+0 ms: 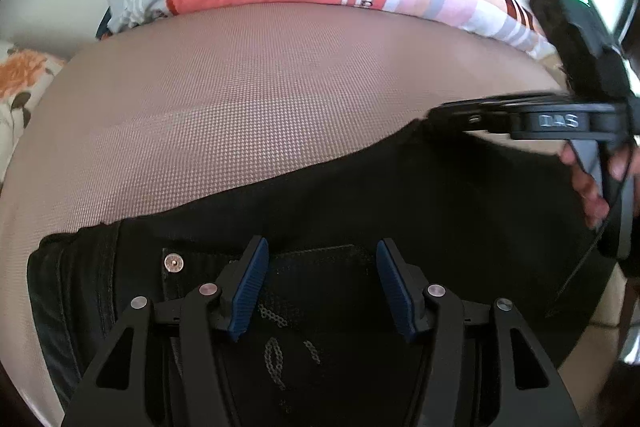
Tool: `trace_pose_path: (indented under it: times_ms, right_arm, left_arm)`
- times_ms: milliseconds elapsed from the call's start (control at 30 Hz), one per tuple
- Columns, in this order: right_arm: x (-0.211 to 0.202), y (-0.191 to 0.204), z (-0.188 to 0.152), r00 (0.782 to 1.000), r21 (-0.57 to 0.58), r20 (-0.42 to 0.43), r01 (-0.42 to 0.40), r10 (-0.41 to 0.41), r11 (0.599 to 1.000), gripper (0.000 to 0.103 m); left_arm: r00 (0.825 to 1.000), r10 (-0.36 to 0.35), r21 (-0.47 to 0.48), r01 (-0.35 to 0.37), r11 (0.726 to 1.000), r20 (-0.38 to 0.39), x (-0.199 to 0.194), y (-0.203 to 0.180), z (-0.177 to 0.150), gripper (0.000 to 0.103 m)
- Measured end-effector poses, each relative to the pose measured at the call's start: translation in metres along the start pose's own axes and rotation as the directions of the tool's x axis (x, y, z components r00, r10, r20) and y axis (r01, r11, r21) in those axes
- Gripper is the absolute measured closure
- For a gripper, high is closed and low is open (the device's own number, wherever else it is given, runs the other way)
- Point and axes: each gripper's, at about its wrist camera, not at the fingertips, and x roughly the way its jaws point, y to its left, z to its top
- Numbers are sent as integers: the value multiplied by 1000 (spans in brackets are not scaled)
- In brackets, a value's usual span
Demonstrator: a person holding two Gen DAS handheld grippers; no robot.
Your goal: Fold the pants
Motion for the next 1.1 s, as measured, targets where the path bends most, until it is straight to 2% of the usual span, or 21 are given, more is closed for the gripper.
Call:
trace_pose_path:
  times_ms: [67,100,233,300,400,467,500,567,667,767,833,900,1000,1033,1100]
  right_arm:
    - [-23,-3,-7,998,19,40,40,-41,999,73]
    - [-34,-2,-14,997,21,52,62,-63,998,73]
    - [-47,5,-40,991,4,33,131,-131,991,73]
    - [-40,7,-49,986,2,12,165,-165,986,73]
    - [-21,10,-54,961,1,-6,276,-276,961,74]
    - [-13,9,-52,938,13,27,345,-345,939,72]
    - [-11,8,-49,933,22,42,356,-356,934,71]
    - [-11,3,-42,934,67,31,354,-357,933,70]
    - [-26,4,-43,940,94,34,336,-341,937,70]
    - [-51,11,-61,963,114,25,262,-267,958,68]
    - [-63,18,-79,974,103,2,225,-227,969,68]
    - [-69,24,-103,971,77,-27,241,-239,968,68]
    - [-70,19,-132,954,63,-63,296,-292,953,68]
    - [-72,10,-141,950,88,-73,310,-304,947,68]
    - [-84,-9,-155,952,142,-41,306,-304,941,73]
  left_arm:
    - [999,-50,-25,51,998,9,-8,-1,1,46]
    - [998,-60,-8,60,998,13,-12,-5,1,46]
    - [1000,-12,99,11,995,9,-11,-28,-5,46]
    - [1000,-5,99,7,995,-22,-5,-32,-7,46]
    - [998,31,98,-27,995,-47,3,-31,-10,46]
    - [998,59,117,-54,992,-36,4,-32,-10,46]
    - [997,75,120,-70,990,-33,5,-31,-11,46]
    - [994,106,114,-103,988,-20,5,-29,-11,46]
    - [995,102,107,-99,989,-18,2,-26,-12,46]
    - [998,57,100,-54,994,-23,-2,-29,-14,46]
    - [999,25,128,-21,992,-23,-3,-40,-19,45]
    - [999,16,170,-10,985,-34,-1,-51,-25,45]
    - [998,55,206,-45,977,-42,7,-60,-32,45]
    - [997,71,228,-62,972,-31,9,-63,-34,44]
    - [996,85,244,-78,967,-19,10,-65,-35,42]
